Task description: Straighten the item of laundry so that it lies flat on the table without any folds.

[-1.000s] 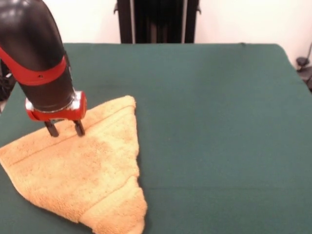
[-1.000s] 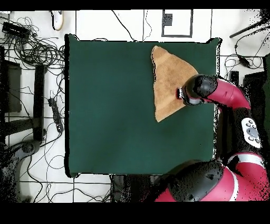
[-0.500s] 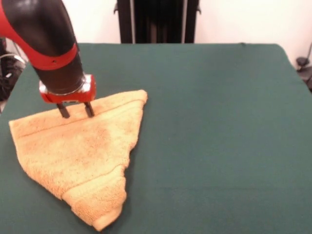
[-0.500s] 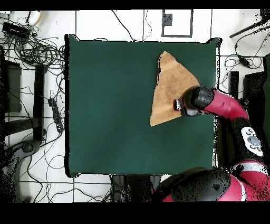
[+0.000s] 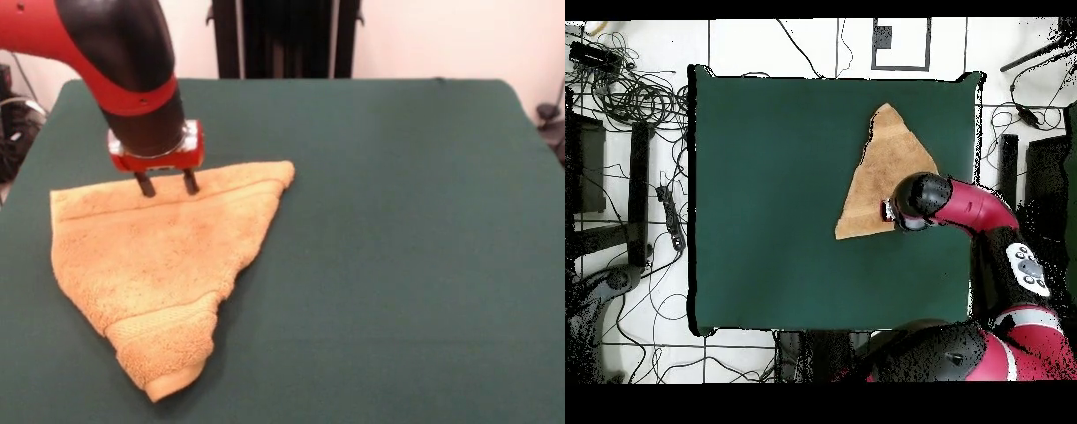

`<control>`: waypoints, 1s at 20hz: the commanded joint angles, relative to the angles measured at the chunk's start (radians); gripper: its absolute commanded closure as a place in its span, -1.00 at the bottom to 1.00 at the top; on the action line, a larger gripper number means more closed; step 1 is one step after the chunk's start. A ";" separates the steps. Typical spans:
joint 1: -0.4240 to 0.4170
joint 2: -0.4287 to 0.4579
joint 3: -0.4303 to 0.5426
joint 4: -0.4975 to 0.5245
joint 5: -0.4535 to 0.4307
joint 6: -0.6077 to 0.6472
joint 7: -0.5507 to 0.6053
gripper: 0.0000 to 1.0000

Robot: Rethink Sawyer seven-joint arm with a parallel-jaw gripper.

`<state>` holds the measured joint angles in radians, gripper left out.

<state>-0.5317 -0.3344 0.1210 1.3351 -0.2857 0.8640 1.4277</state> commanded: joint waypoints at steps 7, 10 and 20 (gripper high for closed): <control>0.068 -0.030 -0.002 0.228 0.026 -0.023 0.175 -1.00; 0.056 -0.056 -0.007 0.262 0.020 -0.033 0.160 -1.00; 0.003 -0.154 -0.031 0.368 -0.005 -0.069 0.101 -1.00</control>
<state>-0.5260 -0.4577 0.0716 1.5444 -0.2853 0.8642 1.4279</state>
